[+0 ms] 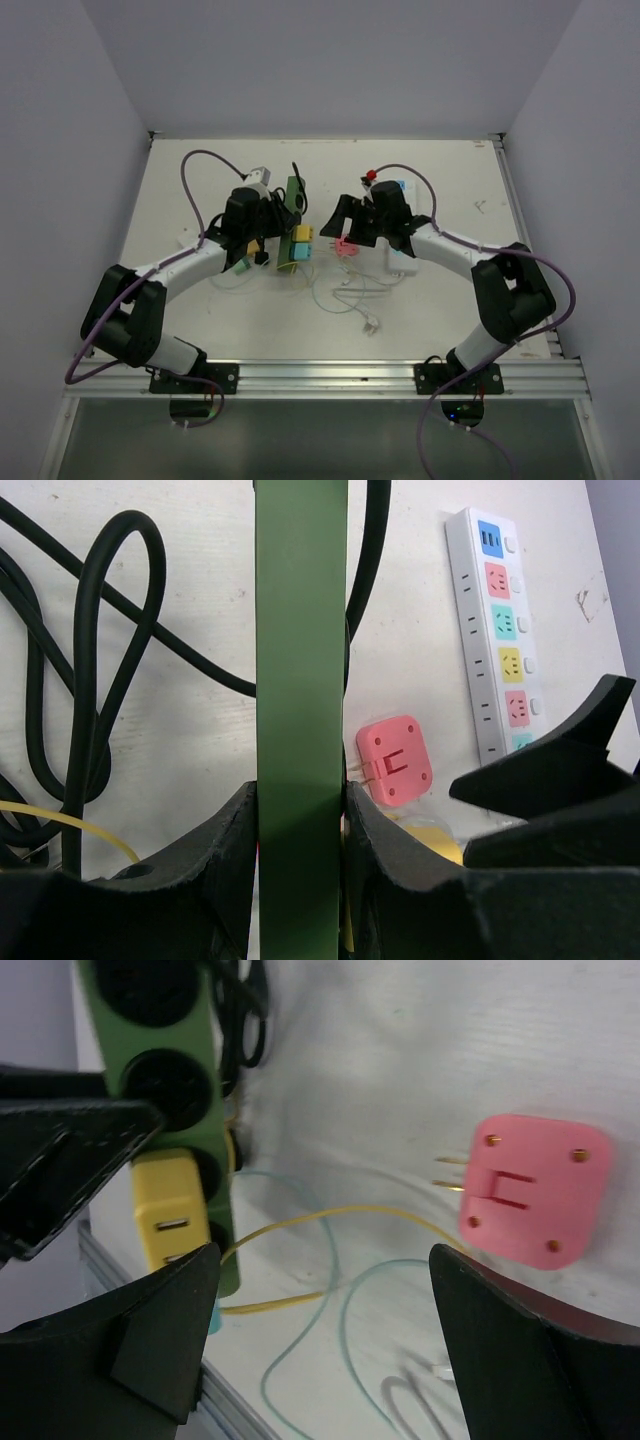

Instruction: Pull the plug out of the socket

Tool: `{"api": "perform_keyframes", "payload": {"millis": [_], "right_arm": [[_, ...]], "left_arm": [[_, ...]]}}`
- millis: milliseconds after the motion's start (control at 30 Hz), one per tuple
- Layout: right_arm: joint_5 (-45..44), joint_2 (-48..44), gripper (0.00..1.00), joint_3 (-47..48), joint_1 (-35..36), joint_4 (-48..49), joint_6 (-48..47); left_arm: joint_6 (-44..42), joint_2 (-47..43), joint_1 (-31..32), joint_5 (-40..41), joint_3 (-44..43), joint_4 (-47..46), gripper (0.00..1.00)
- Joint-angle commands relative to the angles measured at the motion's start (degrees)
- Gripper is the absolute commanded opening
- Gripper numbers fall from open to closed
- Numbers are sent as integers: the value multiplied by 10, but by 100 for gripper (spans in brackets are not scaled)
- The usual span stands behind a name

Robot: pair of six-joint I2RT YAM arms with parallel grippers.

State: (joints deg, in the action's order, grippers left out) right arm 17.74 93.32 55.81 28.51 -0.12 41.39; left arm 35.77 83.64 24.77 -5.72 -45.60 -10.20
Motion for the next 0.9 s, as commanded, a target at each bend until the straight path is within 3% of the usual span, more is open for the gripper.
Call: {"api": "perform_keyframes", "payload": {"millis": [0,233,567,800,833,867], "right_arm": [[46,-28,89,30,38,55,17],[68,-3,88,52,71,95,38],[85,39,66,67,73,122,50],[107,33,28,59,73,128,48],[109,30,15,58,73,123,46],[112,27,9,58,71,116,42]], "left_arm": [[-12,-31,4,9,-41,-62,0],[-18,-43,14,11,-37,-64,0],[-15,-56,18,4,-24,-79,0],[-13,-52,18,15,-18,-92,0],[-12,-51,18,25,-18,-92,0],[-13,-48,17,32,-18,-88,0]]}}
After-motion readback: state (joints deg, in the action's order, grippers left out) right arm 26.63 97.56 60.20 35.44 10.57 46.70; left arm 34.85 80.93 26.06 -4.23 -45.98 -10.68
